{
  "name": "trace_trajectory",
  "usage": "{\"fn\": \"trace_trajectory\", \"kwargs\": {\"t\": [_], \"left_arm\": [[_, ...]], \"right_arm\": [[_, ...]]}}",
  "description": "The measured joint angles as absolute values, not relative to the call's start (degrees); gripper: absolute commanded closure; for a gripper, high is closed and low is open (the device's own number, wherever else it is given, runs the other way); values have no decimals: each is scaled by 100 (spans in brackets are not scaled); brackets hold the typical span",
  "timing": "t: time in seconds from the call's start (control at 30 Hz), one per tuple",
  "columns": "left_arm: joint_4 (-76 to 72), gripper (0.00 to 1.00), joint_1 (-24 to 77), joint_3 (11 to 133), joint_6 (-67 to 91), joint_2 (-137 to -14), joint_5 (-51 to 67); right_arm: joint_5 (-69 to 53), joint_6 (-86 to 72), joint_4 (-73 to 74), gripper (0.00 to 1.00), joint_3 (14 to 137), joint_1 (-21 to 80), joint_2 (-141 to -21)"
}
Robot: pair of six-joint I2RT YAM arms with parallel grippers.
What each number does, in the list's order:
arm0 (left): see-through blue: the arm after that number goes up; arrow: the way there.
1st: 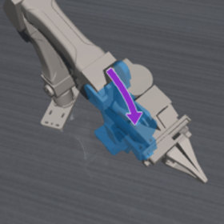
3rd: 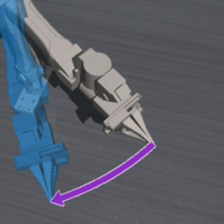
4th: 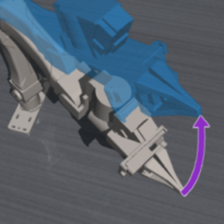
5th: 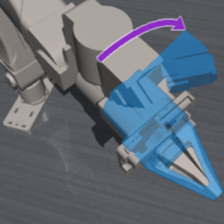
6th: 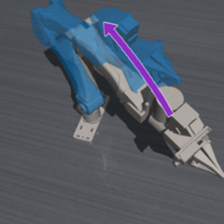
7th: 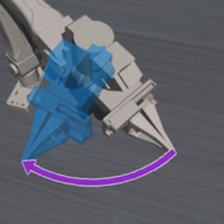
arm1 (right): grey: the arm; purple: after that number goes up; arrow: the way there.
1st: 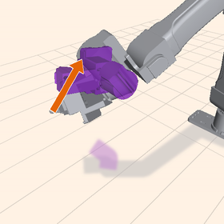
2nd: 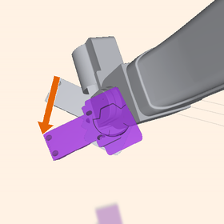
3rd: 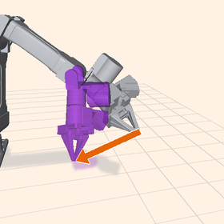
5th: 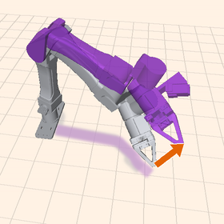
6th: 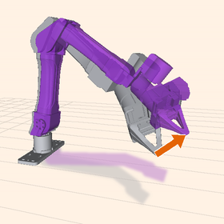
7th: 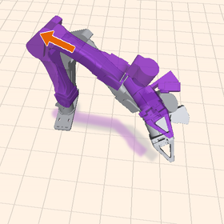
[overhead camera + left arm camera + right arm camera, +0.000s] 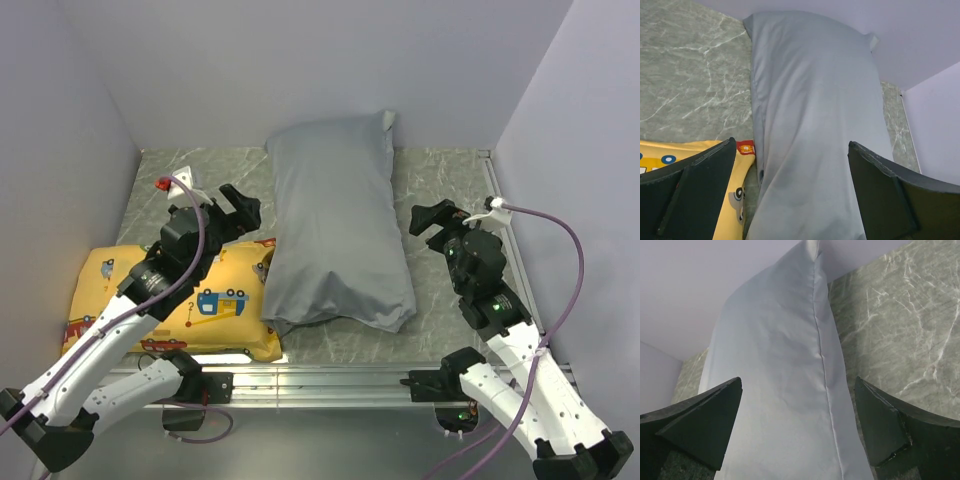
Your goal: Remove the pillowcase from the pillow
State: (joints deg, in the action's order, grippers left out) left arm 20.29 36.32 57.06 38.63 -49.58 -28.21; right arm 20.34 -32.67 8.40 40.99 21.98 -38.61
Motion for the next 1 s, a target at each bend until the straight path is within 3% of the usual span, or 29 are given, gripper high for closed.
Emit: {"fn": "trace_trajectory", "kwargs": {"t": [0.47,0.73,1.0], "left_arm": [[1793,1,3632,5706,3865,-5339,-2652],[1194,1,3632,5824,3911,-6949,-2093],[786,1,3645,5824,4056,-8020,-1522]], "right_arm": [[1367,-2838,816,0,4084,2198,-3997],[449,-2733,644,0,4735,2102,-5896],[-331,-2930,270,0,4847,1205,-7131]]}}
